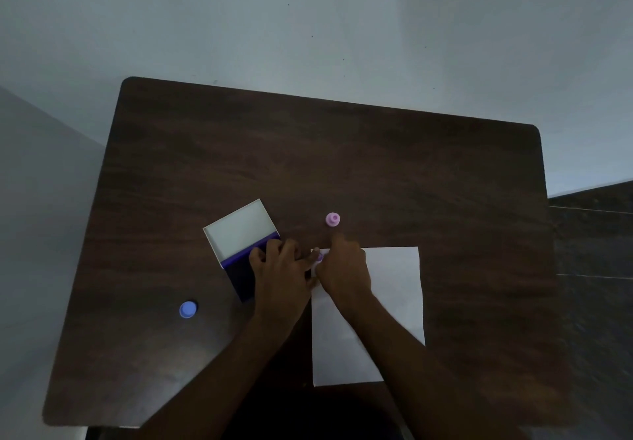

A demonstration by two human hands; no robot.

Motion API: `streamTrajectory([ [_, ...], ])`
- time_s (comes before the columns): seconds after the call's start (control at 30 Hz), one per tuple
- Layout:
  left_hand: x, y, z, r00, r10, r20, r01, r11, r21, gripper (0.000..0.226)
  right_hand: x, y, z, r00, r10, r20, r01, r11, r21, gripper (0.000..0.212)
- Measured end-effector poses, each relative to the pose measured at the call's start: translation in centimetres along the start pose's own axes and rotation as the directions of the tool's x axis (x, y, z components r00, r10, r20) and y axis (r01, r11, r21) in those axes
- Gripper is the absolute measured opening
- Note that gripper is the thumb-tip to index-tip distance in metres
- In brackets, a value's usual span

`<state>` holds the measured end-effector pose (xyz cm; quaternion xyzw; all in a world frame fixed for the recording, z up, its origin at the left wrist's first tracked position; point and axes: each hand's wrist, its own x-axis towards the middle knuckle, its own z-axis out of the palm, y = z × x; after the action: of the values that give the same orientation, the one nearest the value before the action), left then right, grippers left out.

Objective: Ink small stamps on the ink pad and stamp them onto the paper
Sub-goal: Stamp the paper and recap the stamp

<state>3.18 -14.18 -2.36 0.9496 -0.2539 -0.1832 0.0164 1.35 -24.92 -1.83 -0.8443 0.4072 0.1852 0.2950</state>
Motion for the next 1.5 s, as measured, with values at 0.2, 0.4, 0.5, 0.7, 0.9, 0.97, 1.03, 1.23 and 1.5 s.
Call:
streamTrajectory([
  [0.2,-0.1,0.2,-0.2,1.000,-0.007,-0.005,0.007,1.000,-0.008,0.045,0.1,0.2,0.2,1.000,0.003,-0.004,-0.003,1.000,0.011,0.028],
  [0.4,-0.1,0.4,-0.4,1.000,-0.016,0.008,0.016,1.000,-0.020,0.045,0.2,0.4,0.5,1.000,-0.001,0.007,0.001,1.000,0.029,0.023],
  [0.5,-0.2,0.4,-0.2,1.000,-0.022,-0.009,0.022,1.000,-0.012,0.046,0.3,0.3,0.4,1.000,0.003,-0.001,-0.003,1.000,0.019,0.027],
  [0.7,-0.1,0.6,-0.3,1.000,-0.009,-0.001,0.009,1.000,0.007,0.041,0.3,0.2,0.4,1.000,0.028,-0.010,-0.028,0.999,0.025,0.028],
  [0.9,-0.3,0.9,-0.2,1.000,0.010,0.010,-0.010,1.000,0.008,0.038,0.3,0.0,0.1,1.000,0.020,-0.006,-0.020,1.000,0.011,0.027],
  [0.97,-0.2,0.9,-0.2,0.999,0.016,0.029,-0.016,1.000,0.023,0.039,0.2,-0.1,-0.1,1.000,0.015,-0.010,-0.015,1.000,0.012,0.028],
  [1.03,-0.2,1.0,-0.3,0.999,0.024,0.024,-0.025,0.999,0.033,0.039,0.0,-0.2,-0.3,1.000,0.016,-0.012,-0.015,1.000,0.011,0.029],
  [1.23,0.0,1.0,-0.7,0.995,0.073,0.062,-0.075,0.997,0.021,0.055,-1.8,1.3,-1.6,0.995,0.096,0.019,-0.097,0.986,0.138,0.026],
  [1.5,-0.1,1.7,-0.5,0.994,0.046,0.095,-0.053,0.996,0.076,0.062,-7.6,6.8,-2.6,0.972,0.233,-0.041,-0.186,0.857,0.480,0.026],
])
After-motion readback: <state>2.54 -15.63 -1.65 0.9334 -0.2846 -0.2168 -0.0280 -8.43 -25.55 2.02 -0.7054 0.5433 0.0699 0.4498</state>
